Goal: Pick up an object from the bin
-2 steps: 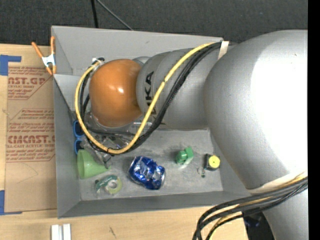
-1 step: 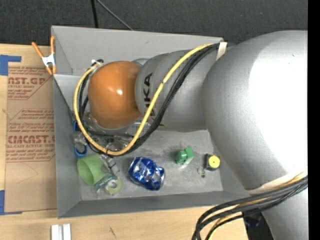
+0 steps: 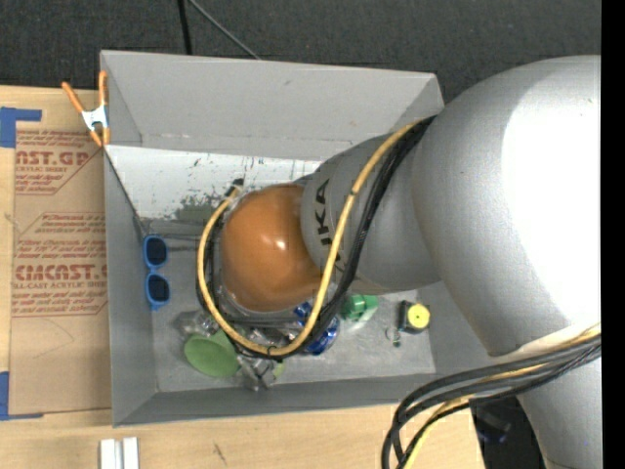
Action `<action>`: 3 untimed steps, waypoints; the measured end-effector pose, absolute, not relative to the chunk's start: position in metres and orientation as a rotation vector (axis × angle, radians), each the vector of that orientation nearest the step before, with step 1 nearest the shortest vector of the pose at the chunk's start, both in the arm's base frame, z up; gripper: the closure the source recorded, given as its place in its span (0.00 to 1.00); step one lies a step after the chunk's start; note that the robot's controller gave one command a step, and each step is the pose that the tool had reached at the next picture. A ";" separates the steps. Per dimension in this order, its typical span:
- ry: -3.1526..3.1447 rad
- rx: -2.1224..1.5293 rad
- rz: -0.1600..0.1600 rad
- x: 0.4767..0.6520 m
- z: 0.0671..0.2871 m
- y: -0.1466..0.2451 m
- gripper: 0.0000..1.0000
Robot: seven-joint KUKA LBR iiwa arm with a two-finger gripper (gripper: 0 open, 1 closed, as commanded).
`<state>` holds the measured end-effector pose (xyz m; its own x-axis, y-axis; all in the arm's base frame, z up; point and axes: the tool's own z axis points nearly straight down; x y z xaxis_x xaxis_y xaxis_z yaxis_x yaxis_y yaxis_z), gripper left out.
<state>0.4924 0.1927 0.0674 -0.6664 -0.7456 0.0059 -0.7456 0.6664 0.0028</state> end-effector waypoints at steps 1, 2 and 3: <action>-2.869 1.287 0.001 0.497 0.073 0.195 1.00; -2.893 1.282 -0.004 0.490 0.075 0.189 1.00; -2.853 1.307 0.002 0.522 0.072 0.211 1.00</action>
Offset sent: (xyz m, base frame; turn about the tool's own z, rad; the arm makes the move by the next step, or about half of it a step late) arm 0.0000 0.0000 0.0000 0.0000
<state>0.5225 0.2112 0.0724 -0.6531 -0.7572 0.0036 -0.7572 0.6531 0.0005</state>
